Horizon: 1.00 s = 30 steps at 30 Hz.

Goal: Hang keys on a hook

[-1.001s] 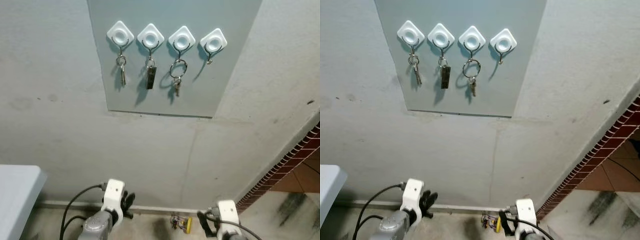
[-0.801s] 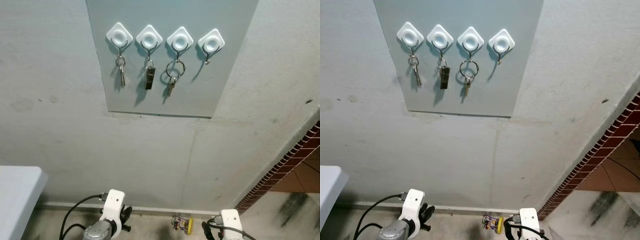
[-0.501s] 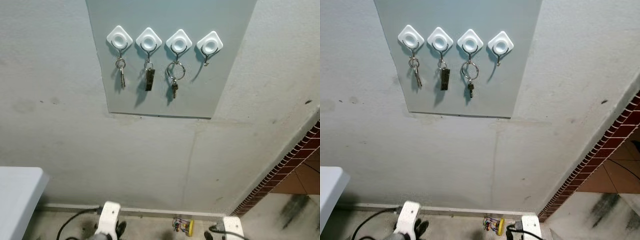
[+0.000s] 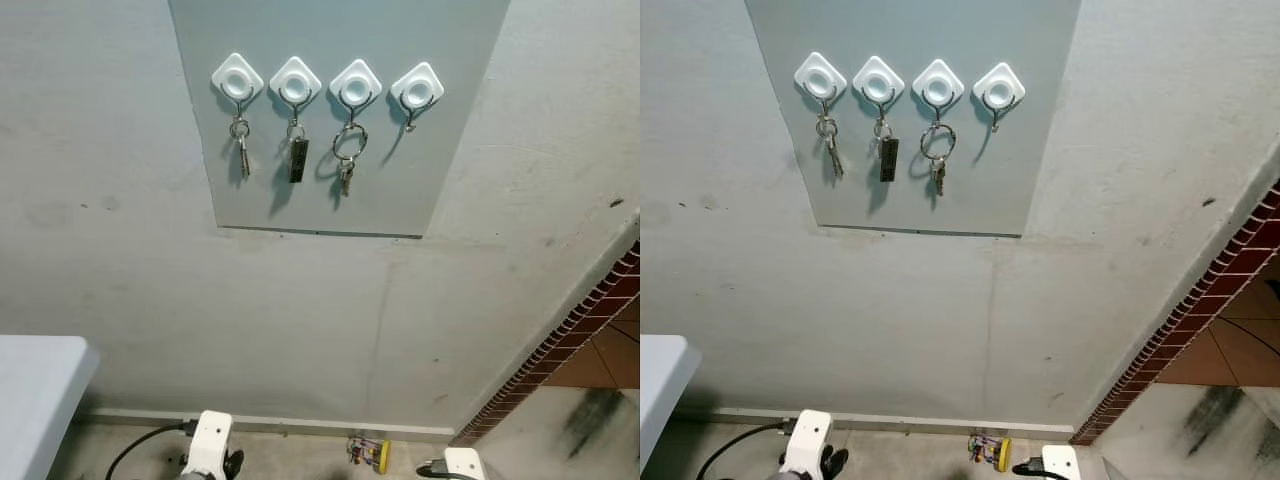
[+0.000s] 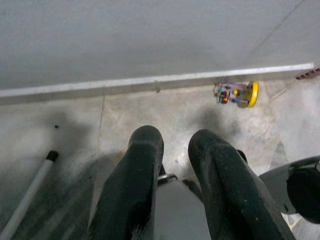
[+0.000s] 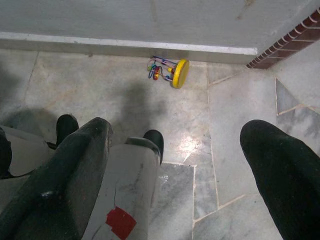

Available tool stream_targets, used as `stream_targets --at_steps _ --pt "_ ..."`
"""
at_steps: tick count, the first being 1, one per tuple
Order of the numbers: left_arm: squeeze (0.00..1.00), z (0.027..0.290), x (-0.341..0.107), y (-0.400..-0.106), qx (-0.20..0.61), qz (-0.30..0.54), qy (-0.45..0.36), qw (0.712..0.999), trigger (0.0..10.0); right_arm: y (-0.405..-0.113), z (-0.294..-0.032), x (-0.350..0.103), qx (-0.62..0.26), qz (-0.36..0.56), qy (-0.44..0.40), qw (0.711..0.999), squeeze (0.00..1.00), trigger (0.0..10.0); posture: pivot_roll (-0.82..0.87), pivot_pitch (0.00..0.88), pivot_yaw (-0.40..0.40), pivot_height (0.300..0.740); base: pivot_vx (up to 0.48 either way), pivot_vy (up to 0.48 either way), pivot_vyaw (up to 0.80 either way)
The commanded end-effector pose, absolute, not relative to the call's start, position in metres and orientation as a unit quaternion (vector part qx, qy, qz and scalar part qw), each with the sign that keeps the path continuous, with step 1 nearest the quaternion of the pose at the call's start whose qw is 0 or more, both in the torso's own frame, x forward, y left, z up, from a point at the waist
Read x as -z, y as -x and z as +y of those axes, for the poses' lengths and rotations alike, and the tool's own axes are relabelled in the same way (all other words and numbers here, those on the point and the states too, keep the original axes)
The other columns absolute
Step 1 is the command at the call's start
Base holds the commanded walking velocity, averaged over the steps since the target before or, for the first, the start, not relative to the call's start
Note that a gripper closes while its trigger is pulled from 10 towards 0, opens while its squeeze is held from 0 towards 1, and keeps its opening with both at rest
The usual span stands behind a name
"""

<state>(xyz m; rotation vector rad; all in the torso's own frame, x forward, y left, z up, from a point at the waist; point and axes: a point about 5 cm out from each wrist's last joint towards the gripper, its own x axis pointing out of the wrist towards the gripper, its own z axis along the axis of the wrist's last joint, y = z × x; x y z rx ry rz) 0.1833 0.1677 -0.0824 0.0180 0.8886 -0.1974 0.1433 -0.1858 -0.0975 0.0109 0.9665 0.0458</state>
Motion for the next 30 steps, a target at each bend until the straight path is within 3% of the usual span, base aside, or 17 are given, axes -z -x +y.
stream_targets --at_steps 1,30 --pt "0.00 0.168 0.083 -0.182 0.087 0.433 -0.010 0.897 10.0 -0.142 -0.185 0.099 -0.026 0.473 0.003 0.881 0.00 10.0 -0.10 0.000 -0.004 0.740 0.000 0.000 0.00" --pt "0.00 0.160 0.090 -0.169 0.089 0.454 0.017 0.886 10.0 -0.138 -0.175 0.102 -0.041 0.486 0.013 0.873 0.00 10.0 -0.08 0.000 -0.018 0.740 0.000 0.000 0.00"
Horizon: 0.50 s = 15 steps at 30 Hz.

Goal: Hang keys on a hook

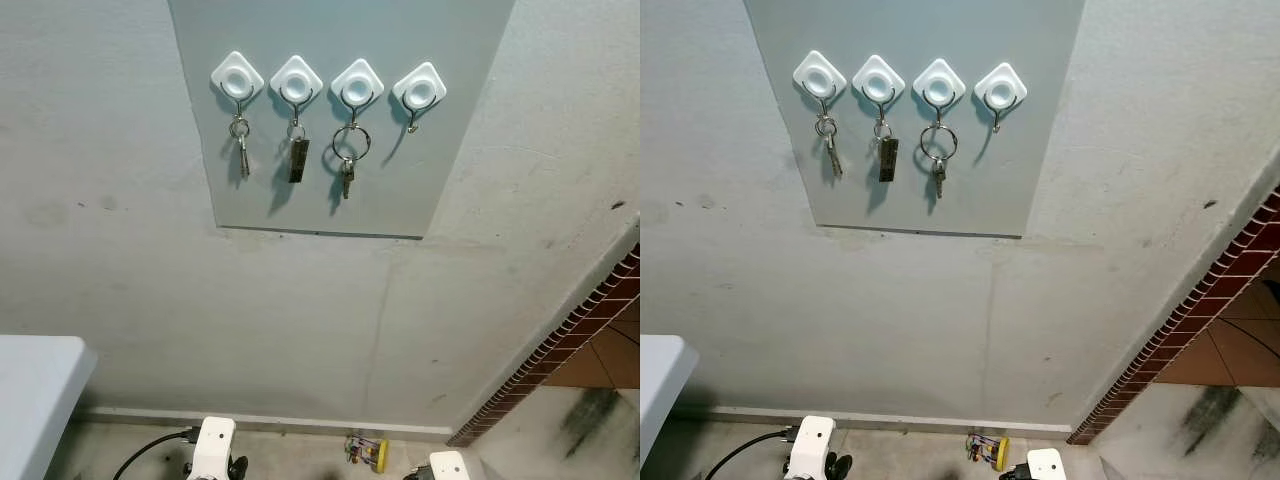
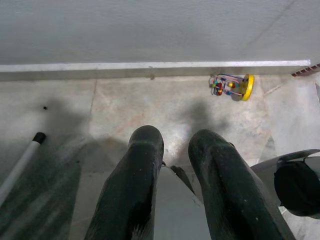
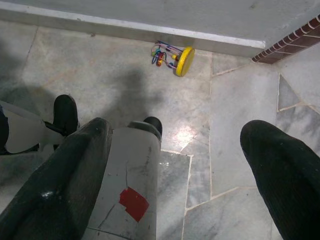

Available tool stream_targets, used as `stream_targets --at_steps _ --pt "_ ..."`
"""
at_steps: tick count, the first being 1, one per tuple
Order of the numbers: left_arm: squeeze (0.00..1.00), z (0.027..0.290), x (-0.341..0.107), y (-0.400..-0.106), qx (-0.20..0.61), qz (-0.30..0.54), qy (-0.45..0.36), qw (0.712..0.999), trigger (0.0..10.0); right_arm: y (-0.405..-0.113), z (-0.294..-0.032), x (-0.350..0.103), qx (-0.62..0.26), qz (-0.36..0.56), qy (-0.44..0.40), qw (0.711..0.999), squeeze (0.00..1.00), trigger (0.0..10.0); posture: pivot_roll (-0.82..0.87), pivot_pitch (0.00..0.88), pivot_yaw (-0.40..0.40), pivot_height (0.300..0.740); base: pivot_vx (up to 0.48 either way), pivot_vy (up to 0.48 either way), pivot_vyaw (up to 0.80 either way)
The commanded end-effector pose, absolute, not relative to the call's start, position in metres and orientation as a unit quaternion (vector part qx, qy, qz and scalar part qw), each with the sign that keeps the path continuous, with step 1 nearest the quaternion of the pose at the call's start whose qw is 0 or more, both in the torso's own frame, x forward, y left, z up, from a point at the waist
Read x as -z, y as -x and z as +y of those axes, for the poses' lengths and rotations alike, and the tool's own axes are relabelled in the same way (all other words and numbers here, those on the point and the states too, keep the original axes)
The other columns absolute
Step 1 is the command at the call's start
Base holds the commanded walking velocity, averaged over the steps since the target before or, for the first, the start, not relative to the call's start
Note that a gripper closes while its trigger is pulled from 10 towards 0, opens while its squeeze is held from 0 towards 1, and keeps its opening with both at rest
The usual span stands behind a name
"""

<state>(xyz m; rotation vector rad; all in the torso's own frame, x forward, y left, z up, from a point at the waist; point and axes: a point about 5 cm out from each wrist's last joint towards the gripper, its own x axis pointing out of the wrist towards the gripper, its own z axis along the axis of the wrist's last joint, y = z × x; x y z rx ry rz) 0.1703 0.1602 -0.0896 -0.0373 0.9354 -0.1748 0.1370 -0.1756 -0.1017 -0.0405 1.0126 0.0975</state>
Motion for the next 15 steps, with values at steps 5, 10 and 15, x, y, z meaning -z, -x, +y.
stream_targets --at_steps 5,10,15 --pt "0.00 0.1566 0.0900 -0.1699 0.092 0.453 0.017 0.887 10.0 -0.1398 -0.1746 0.1011 -0.042 0.485 0.012 0.873 0.00 10.0 -0.07 0.000 -0.019 0.740 0.000 0.000 0.00" --pt "0.00 0.1555 0.0900 -0.1699 0.090 0.452 0.023 0.887 10.0 -0.1408 -0.1745 0.1008 -0.043 0.484 0.011 0.874 0.00 10.0 -0.07 0.000 -0.019 0.740 0.000 0.000 0.00" --pt "0.00 0.1563 0.0898 -0.1701 0.088 0.450 0.028 0.888 10.0 -0.1405 -0.1741 0.1010 -0.046 0.486 0.013 0.873 0.00 10.0 -0.07 0.000 -0.019 0.740 0.000 0.000 0.00"
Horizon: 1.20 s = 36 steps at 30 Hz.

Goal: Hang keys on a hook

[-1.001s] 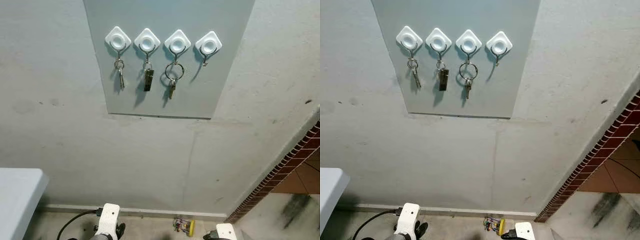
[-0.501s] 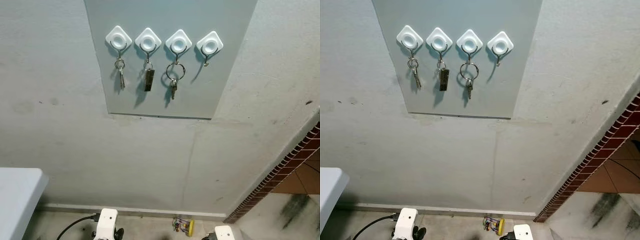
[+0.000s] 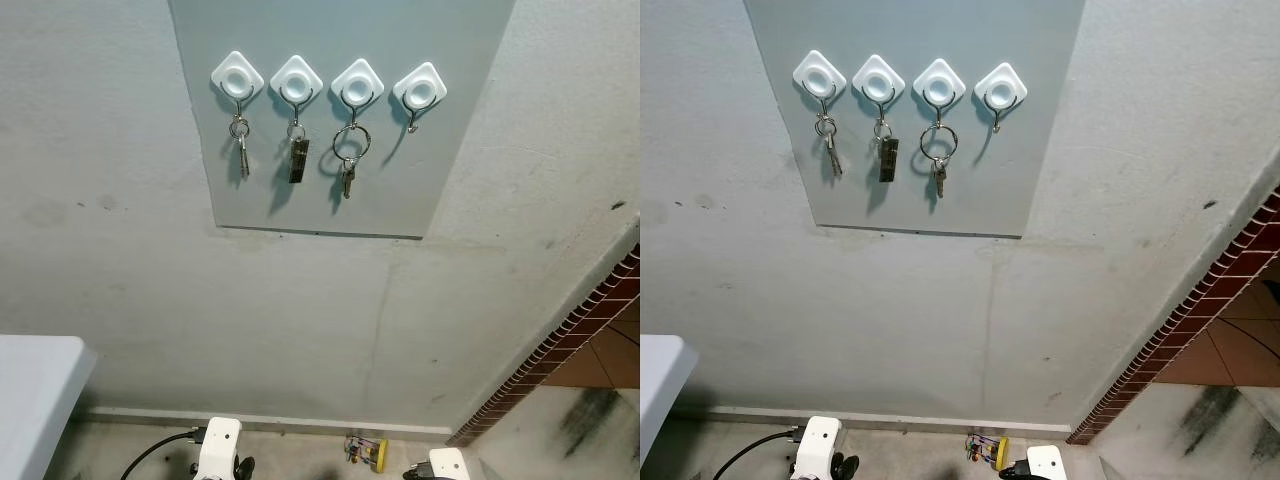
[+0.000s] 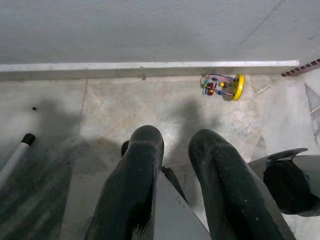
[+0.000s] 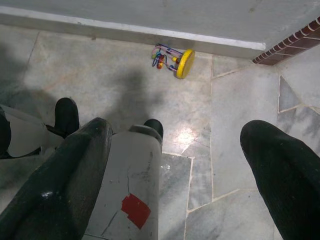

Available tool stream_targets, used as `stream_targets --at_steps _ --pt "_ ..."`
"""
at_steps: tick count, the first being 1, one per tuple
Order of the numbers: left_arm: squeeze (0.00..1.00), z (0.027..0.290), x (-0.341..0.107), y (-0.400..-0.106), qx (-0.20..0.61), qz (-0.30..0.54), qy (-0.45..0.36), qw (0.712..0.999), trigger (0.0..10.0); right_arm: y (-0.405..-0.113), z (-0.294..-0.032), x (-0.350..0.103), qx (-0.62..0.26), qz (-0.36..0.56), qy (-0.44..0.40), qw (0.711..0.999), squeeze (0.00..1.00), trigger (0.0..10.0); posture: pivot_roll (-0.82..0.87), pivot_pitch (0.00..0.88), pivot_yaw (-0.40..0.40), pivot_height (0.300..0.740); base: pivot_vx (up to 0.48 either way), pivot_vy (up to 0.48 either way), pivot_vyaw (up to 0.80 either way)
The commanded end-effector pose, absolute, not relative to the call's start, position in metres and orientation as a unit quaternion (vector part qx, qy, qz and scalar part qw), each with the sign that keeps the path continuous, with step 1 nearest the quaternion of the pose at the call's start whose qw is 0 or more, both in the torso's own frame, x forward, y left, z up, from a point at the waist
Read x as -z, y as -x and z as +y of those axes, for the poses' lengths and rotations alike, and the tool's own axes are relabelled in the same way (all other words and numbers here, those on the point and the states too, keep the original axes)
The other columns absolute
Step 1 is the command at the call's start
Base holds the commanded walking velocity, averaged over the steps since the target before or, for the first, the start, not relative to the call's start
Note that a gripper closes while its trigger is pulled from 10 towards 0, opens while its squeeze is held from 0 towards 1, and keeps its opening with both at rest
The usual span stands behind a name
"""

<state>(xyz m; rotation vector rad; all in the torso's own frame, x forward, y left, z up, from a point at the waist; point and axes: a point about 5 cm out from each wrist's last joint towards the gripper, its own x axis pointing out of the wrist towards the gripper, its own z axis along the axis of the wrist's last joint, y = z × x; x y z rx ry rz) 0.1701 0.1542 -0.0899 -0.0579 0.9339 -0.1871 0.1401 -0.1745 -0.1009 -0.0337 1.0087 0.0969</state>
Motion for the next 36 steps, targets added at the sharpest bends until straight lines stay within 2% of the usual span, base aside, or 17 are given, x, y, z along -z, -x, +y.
stream_targets --at_steps 1,14,36 --pt "0.00 0.1565 0.0897 -0.1702 0.088 0.450 0.028 0.888 10.0 -0.1402 -0.1741 0.1011 -0.046 0.486 0.012 0.873 0.00 10.0 -0.07 0.000 -0.019 0.740 0.000 0.000 0.00" --pt "0.00 0.1570 0.0892 -0.1713 0.093 0.449 0.024 0.888 10.0 -0.1372 -0.1731 0.1024 -0.043 0.491 0.007 0.870 0.00 10.0 -0.08 0.000 -0.010 0.740 0.000 0.000 0.00" --pt "0.00 0.1554 0.0891 -0.1716 0.098 0.448 0.023 0.888 10.0 -0.1306 -0.1745 0.1046 -0.042 0.501 0.008 0.865 0.00 10.0 -0.08 0.000 -0.010 0.740 0.000 0.000 0.74"
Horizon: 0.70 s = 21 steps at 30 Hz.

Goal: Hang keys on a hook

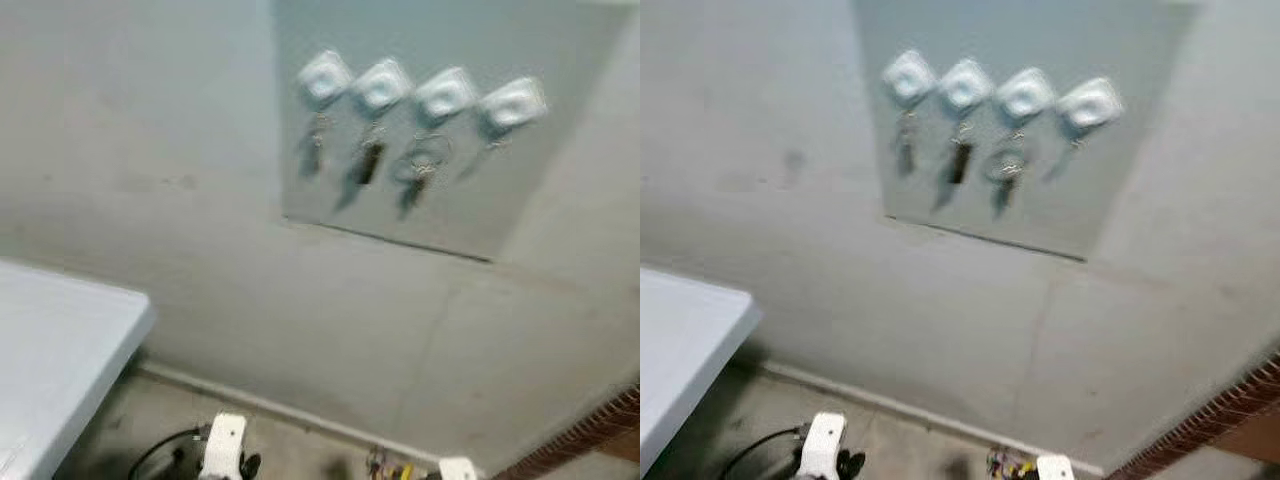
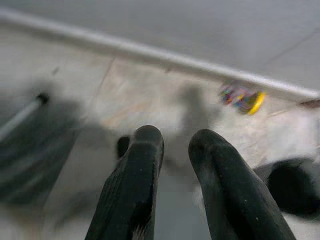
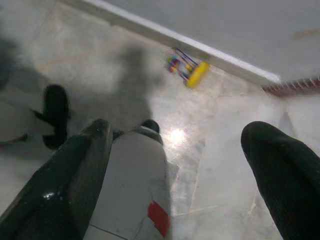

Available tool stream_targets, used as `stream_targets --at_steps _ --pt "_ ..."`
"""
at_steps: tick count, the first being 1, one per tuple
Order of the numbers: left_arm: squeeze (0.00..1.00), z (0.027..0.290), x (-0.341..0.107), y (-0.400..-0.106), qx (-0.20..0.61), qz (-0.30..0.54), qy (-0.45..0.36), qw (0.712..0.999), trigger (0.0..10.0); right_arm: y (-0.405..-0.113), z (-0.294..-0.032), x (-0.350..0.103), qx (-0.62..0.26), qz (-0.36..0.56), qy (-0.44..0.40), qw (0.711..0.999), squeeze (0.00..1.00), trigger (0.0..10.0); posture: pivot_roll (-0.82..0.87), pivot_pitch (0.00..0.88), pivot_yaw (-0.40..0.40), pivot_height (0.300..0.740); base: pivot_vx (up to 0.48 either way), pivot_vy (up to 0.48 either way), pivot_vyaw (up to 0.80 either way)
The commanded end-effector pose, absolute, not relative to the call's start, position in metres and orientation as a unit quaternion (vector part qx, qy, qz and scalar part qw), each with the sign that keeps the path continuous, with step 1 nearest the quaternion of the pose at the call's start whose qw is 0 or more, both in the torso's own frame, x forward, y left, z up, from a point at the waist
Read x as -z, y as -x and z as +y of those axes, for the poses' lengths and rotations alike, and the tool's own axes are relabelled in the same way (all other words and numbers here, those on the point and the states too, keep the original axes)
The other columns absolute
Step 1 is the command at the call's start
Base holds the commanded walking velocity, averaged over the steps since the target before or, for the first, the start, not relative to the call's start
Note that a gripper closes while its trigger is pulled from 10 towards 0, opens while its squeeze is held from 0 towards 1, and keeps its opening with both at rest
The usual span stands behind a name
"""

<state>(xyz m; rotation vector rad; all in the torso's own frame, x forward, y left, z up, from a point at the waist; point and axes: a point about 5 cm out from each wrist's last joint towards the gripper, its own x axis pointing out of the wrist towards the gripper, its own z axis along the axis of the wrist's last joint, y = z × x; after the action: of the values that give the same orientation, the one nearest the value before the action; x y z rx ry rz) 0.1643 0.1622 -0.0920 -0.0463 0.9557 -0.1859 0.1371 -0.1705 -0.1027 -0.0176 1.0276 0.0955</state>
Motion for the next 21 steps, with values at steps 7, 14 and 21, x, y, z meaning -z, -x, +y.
stream_targets --at_steps 7,14,21 --pt "0.00 0.1543 0.0888 -0.1724 0.101 0.448 0.020 0.888 10.0 -0.1300 -0.1751 0.1048 -0.043 0.502 0.011 0.864 0.00 10.0 -0.08 0.000 -0.012 0.740 0.000 0.000 0.80" --pt "0.00 0.1532 0.0884 -0.1734 0.105 0.447 0.016 0.888 10.0 -0.1301 -0.1748 0.1048 -0.045 0.502 0.015 0.863 0.00 10.0 -0.08 0.000 -0.012 0.740 0.000 0.000 0.80" --pt "0.00 0.1521 0.0882 -0.1739 0.108 0.448 0.012 0.888 10.0 -0.1307 -0.1740 0.1048 -0.047 0.503 0.018 0.863 0.00 10.0 -0.08 0.000 -0.012 0.740 0.000 0.000 0.80"
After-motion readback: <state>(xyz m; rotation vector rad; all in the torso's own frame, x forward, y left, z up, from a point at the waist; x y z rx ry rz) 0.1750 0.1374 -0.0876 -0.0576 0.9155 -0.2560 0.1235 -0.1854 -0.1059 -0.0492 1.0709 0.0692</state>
